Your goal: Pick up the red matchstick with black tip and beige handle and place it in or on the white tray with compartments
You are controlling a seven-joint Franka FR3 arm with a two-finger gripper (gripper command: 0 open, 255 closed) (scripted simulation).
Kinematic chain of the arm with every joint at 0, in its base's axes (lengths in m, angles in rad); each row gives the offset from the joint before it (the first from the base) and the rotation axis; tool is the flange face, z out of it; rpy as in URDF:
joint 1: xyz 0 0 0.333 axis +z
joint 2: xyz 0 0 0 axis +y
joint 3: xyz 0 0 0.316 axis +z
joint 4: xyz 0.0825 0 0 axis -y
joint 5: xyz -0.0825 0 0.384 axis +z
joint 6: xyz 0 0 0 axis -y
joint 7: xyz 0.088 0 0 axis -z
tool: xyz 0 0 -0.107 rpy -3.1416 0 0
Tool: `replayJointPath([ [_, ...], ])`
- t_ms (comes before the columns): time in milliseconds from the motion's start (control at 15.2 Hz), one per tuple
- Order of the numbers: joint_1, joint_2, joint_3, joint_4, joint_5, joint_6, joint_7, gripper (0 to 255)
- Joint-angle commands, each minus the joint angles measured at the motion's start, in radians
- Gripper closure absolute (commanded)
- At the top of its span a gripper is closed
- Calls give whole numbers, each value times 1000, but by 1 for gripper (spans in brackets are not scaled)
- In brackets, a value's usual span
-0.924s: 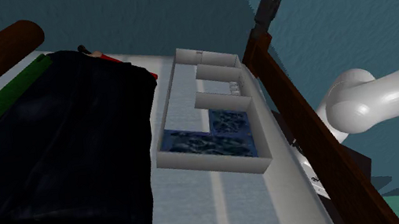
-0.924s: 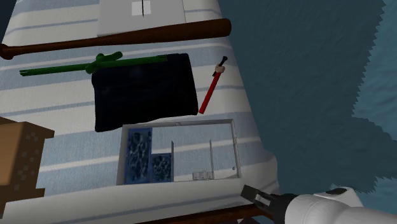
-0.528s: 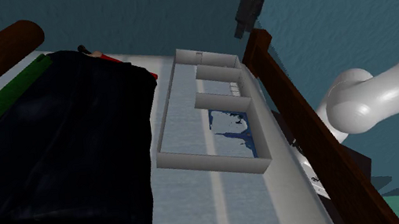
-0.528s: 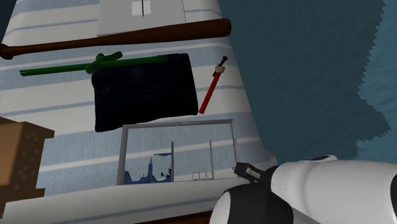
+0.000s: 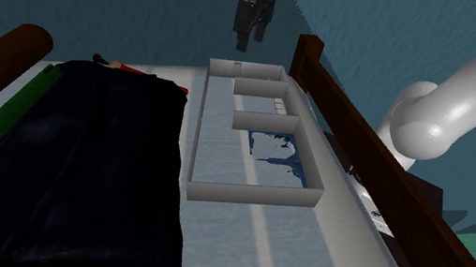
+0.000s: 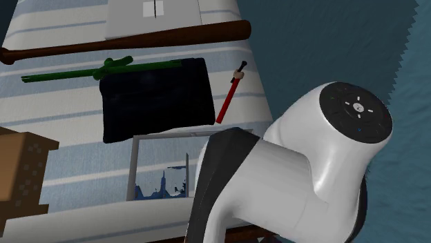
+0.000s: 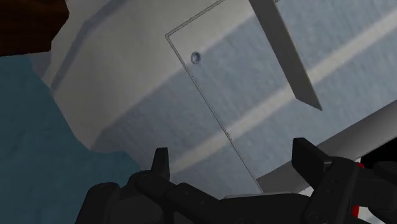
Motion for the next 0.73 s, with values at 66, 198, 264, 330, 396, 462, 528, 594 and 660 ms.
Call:
replayJointPath([
  [66,6,115,57,94,-22,26,63,0],
  [198,10,187,90,156,-45,38,103,0],
  [264,12,225,105,189,-59,42,123,0],
  [330,15,263,121,223,-74,44,144,0],
  [396,18,301,136,259,-91,46,166,0],
  [462,23,341,150,296,-110,45,188,0],
  [528,28,381,163,335,-130,44,210,0],
  [594,35,423,175,375,-152,40,232,0],
  [660,44,465,186,418,-175,35,254,0],
])
